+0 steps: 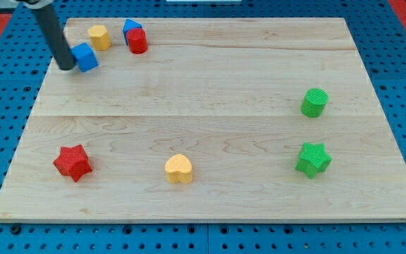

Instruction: Place the red star to the left center of the board

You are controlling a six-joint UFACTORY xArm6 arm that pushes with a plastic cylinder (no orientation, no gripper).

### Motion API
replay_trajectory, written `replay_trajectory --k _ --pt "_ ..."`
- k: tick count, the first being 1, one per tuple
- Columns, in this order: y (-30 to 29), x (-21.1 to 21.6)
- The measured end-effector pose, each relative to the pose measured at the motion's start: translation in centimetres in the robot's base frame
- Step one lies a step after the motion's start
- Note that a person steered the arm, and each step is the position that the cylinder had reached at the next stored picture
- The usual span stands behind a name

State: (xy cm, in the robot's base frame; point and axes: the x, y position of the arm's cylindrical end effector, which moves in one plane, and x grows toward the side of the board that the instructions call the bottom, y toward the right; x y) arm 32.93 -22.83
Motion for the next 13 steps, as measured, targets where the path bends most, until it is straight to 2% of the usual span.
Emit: replay_trajectory --k 1,2,4,5,6,7,8,9,10,11,12,13 --pt "2.8 -0.3" --pt "3.4 1.3" --pt "8.9 14.2" --pt "9.7 19.6" --pt "8.0 24.5" --pt "2.9 21.5" --pt "2.0 16.7" --pt "0.6 16.0" --pt "-1.9 18.7" --pt "-4.9 16.1" --pt "-1.5 15.6" --pt "0.1 13.3"
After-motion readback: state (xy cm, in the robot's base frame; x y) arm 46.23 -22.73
